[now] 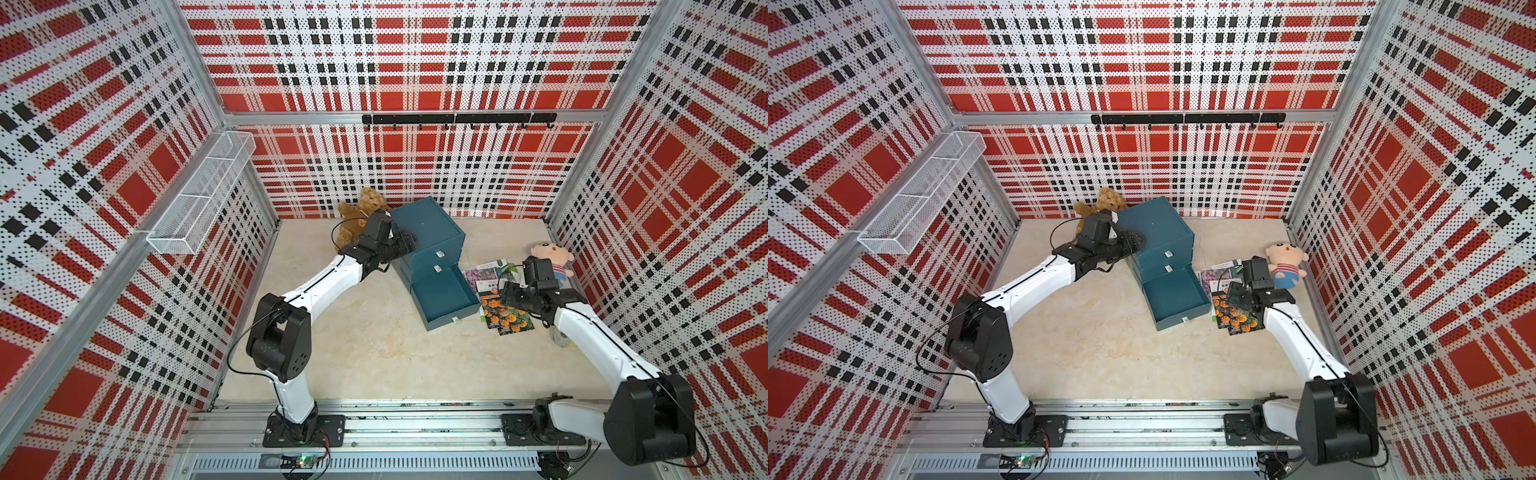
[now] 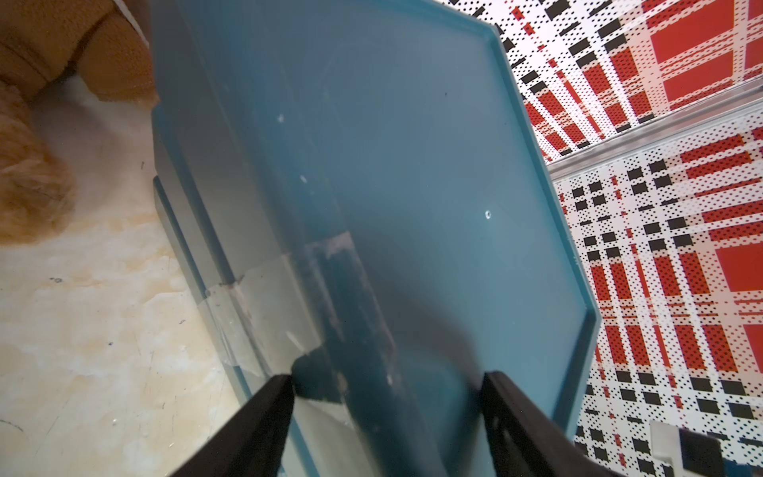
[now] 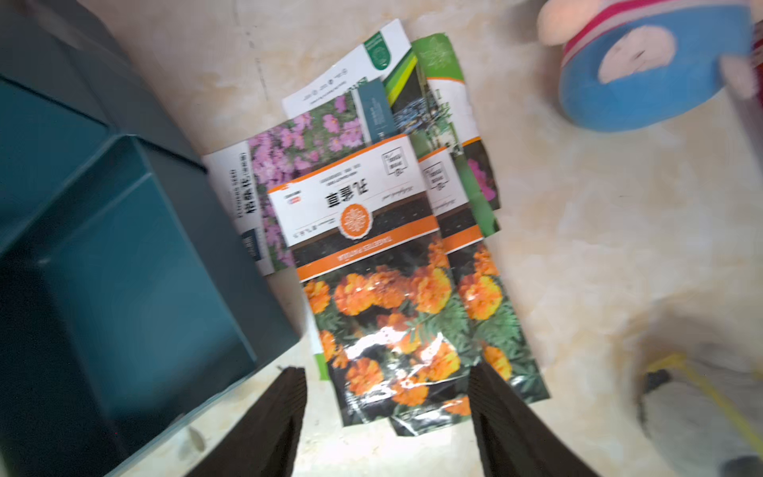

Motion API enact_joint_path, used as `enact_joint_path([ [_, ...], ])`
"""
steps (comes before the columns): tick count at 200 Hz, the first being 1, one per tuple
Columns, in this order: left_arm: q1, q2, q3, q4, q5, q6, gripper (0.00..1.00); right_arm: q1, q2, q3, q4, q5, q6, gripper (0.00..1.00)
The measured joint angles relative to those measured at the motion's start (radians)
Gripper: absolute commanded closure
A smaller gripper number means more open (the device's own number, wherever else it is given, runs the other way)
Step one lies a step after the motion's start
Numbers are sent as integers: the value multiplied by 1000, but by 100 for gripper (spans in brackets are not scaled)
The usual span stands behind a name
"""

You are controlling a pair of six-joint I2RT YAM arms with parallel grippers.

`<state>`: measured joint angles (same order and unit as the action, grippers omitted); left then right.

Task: Take the seed bags out of the drawer
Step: Place the seed packet at the center of the board, then close the drawer in the storage box.

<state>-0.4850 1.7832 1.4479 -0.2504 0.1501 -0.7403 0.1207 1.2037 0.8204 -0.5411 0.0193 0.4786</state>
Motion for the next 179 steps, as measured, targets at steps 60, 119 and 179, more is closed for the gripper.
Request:
enact_joint_path([
  [60,-1,0,0,0,0,0,24,11,-116,-293,207,-283,283,82],
  [119,-3,0,0,0,-2,-5,24,29,-62,-417,410,-400,452,100],
  [179,-4,0,0,0,-3,-15,24,47,93,-399,560,-452,513,100],
])
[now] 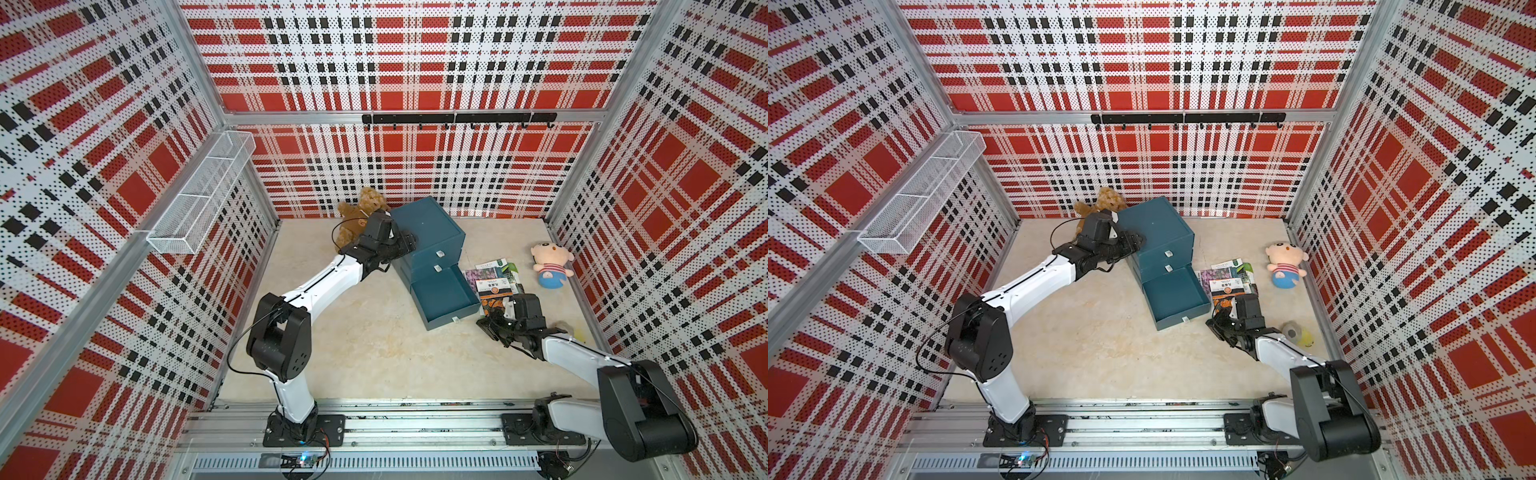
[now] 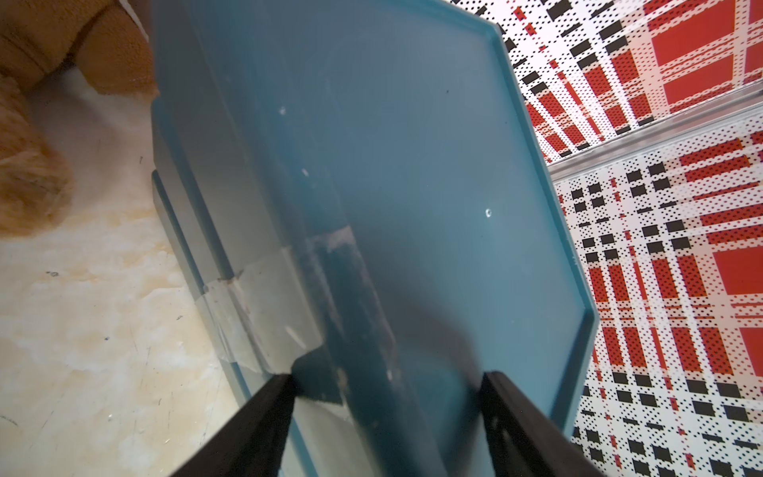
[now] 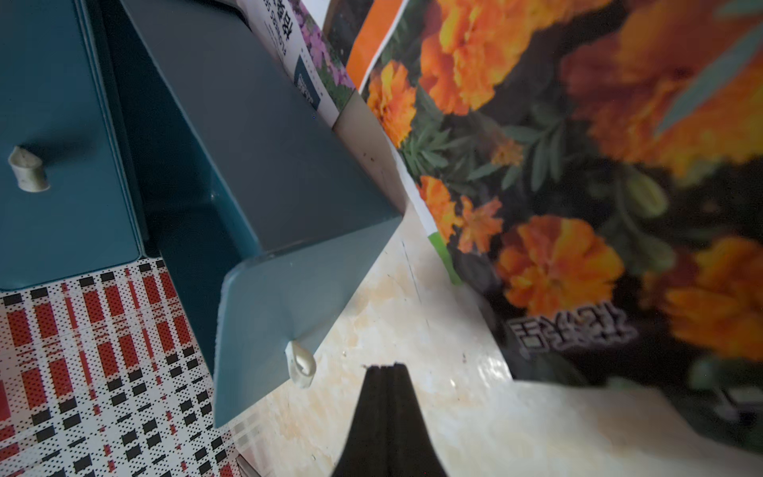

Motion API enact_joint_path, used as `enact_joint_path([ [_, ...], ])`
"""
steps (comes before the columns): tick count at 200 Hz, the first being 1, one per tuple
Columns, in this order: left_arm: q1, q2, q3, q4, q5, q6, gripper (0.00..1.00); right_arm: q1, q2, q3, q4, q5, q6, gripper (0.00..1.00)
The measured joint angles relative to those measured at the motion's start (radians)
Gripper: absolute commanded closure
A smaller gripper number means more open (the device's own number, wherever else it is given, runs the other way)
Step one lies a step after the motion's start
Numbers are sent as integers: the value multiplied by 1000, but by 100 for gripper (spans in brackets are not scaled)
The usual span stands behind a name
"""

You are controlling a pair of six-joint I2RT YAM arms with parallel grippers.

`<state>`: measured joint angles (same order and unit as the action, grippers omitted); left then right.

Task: Take the seed bags out of the drawer
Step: Close the drawer in the storage box.

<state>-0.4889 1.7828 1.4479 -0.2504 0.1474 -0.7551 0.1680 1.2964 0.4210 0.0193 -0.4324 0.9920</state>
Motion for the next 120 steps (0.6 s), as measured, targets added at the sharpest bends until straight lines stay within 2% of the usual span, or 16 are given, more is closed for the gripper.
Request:
enact_joint_path([
  [49,-1,-1,0,0,-2,0,25,0,124,93,53,-17,5,100],
  [120,-1,-3,-2,-2,-2,0,25,0,232,228,74,-27,14,100],
])
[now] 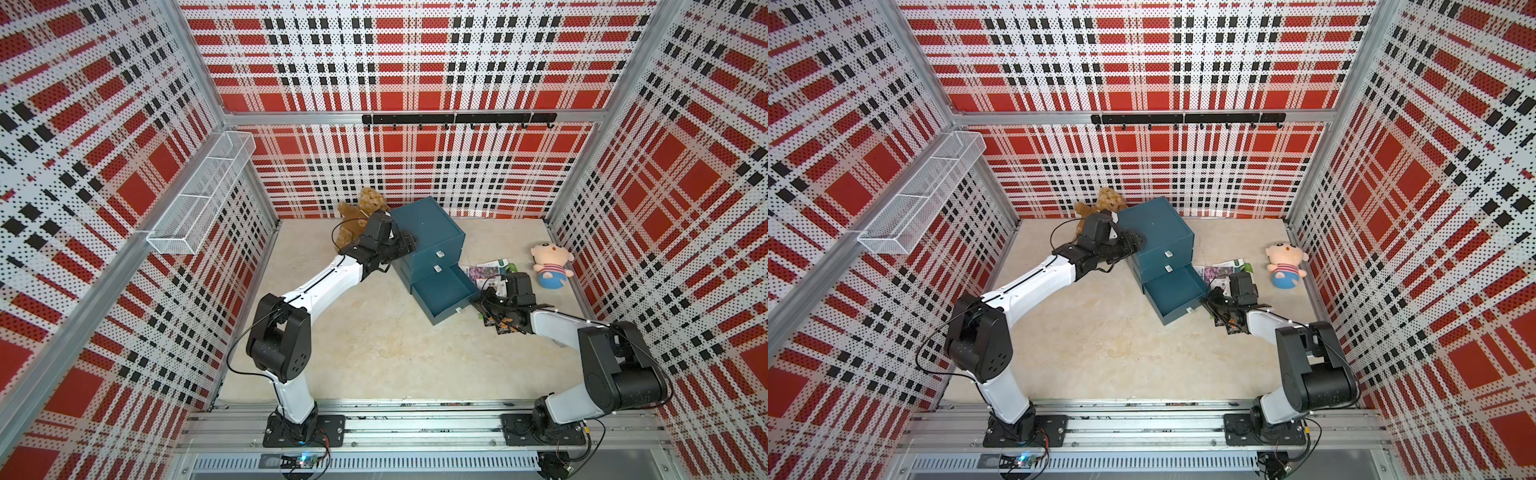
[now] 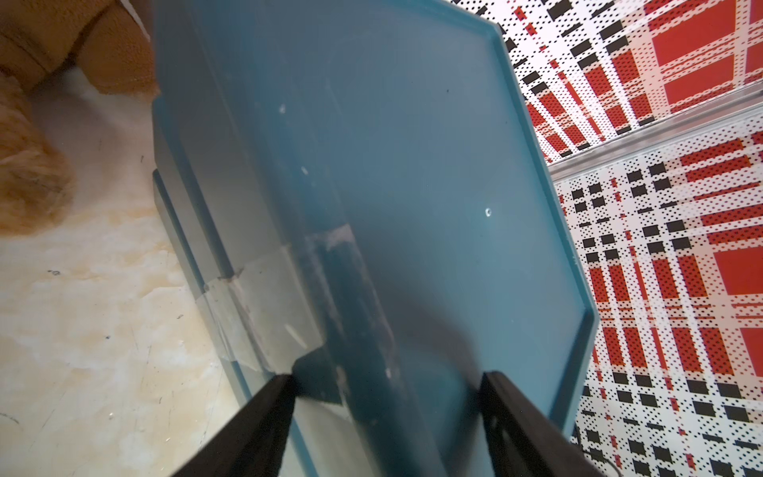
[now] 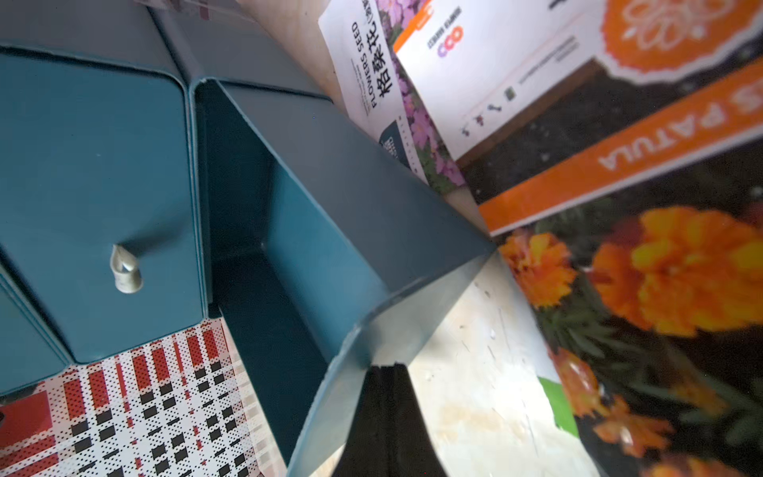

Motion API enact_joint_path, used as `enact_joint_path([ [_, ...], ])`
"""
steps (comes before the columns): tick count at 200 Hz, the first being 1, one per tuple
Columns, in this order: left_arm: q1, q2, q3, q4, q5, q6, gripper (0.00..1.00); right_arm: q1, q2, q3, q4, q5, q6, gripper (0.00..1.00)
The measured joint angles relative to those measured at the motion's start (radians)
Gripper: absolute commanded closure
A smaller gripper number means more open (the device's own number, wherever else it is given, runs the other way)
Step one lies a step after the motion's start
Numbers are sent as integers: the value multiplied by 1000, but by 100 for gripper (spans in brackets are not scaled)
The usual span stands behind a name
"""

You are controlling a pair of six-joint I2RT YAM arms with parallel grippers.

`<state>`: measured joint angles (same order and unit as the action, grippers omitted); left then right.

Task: Take the seed bags out of the drawer
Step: Close the drawer in the storage box.

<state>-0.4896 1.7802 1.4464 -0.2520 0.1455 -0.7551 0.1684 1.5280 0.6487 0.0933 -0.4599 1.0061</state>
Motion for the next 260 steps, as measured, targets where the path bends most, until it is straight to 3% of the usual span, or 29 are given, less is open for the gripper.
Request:
enact_joint_path([
  [72,0,-6,-12,0,1,1,25,73,119,92,80,-15,75,100],
  [195,6,-39,-56,12,10,1,25,121,381,285,330,-13,342,100],
  [260,6,-39,-56,12,11,1,25,123,389,259,365,-27,362,100],
])
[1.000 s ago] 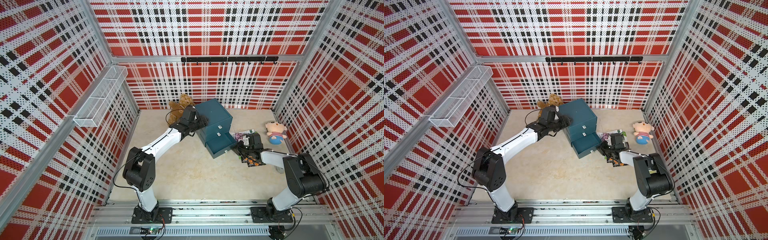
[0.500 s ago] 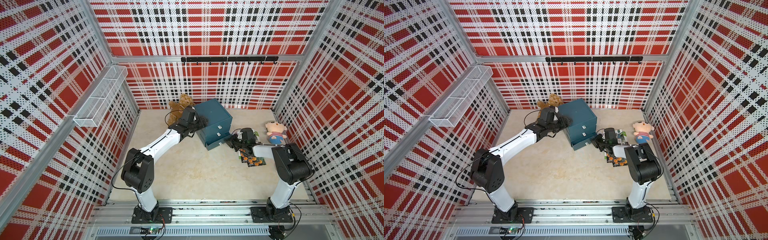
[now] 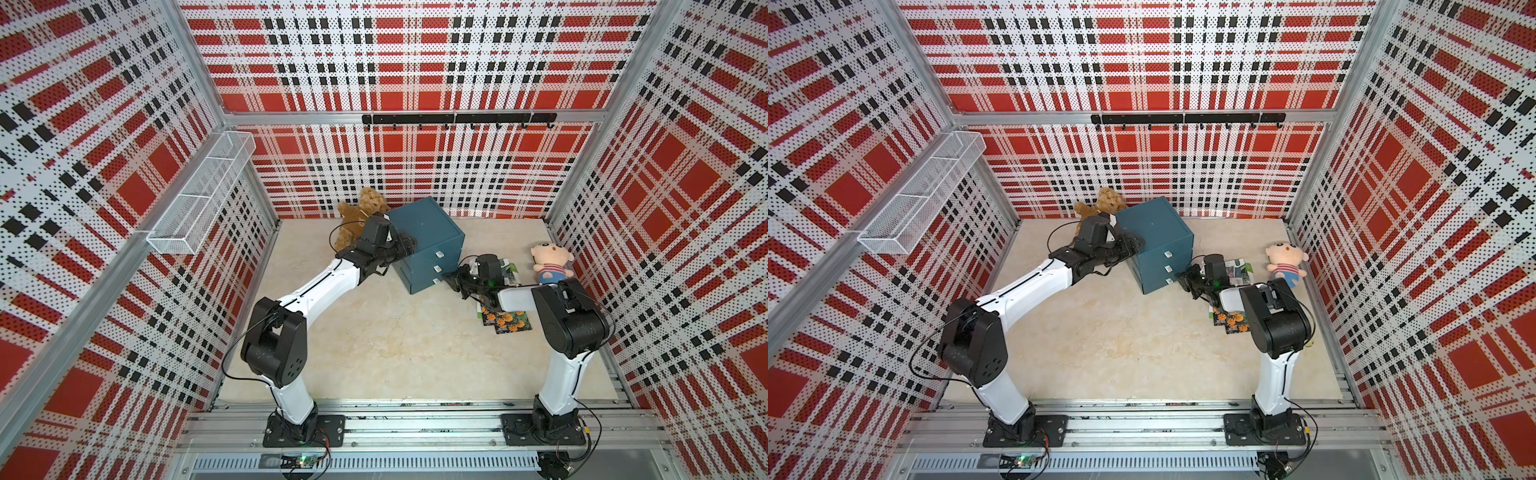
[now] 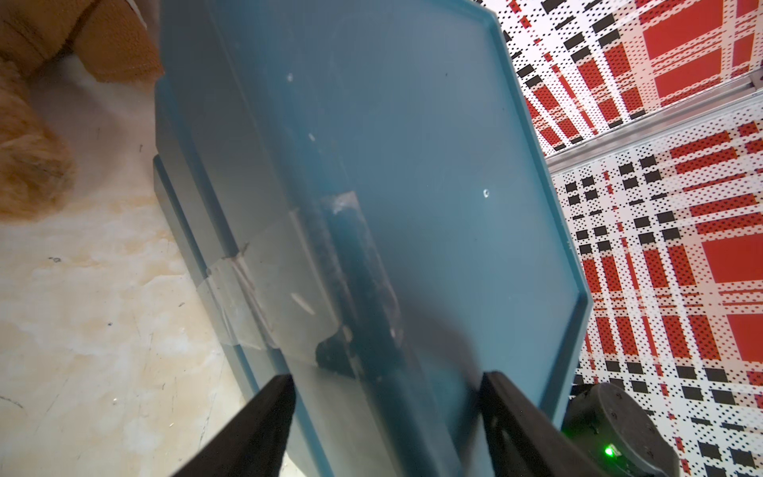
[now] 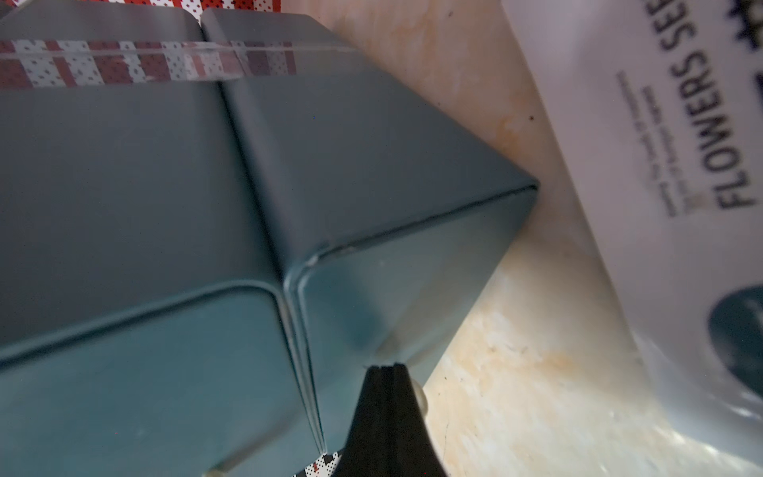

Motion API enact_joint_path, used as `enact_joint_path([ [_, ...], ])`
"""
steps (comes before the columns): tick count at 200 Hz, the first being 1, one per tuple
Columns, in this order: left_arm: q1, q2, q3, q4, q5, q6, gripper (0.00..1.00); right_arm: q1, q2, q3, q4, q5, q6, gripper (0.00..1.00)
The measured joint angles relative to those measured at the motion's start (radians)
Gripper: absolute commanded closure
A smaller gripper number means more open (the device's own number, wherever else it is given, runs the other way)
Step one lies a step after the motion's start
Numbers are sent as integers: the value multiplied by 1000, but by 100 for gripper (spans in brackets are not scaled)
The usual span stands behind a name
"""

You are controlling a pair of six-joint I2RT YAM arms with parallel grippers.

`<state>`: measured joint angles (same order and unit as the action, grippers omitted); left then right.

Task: Take the seed bags out of the drawer
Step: Close the drawer in the storage box, then reset both arms

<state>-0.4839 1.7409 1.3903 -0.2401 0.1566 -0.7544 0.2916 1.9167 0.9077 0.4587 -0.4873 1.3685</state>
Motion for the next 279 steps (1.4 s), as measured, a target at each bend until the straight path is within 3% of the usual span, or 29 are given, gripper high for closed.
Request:
enact_joint_path([
  [24,1,-6,0,-5,-3,0,25,0,-60,-15,-121,6,-79,100],
  [52,7,-32,4,-52,-16,2,24,-25,-247,-45,-292,17,-229,82],
  [88,21,-90,3,-143,-40,23,22,-112,-510,-27,-549,76,-458,37],
  [112,38,-175,-15,-187,-81,53,20,-126,-620,66,-727,182,-664,15],
  [154,86,-437,-127,-123,-187,124,12,-124,-796,146,-859,391,-934,3],
  [162,96,-485,-152,-91,-216,140,0,-124,-825,144,-860,441,-965,1],
  [193,120,-631,-288,75,-341,232,1,-124,-978,33,-727,614,-1081,0],
  [227,135,-791,-620,308,-528,306,1,-124,-1097,-179,-511,764,-1201,0],
  [257,177,-907,-996,597,-658,400,1,-124,-1072,-348,-352,843,-1257,0],
  [279,227,-920,-1218,774,-740,462,1,-125,-1024,-512,-214,871,-1261,0],
])
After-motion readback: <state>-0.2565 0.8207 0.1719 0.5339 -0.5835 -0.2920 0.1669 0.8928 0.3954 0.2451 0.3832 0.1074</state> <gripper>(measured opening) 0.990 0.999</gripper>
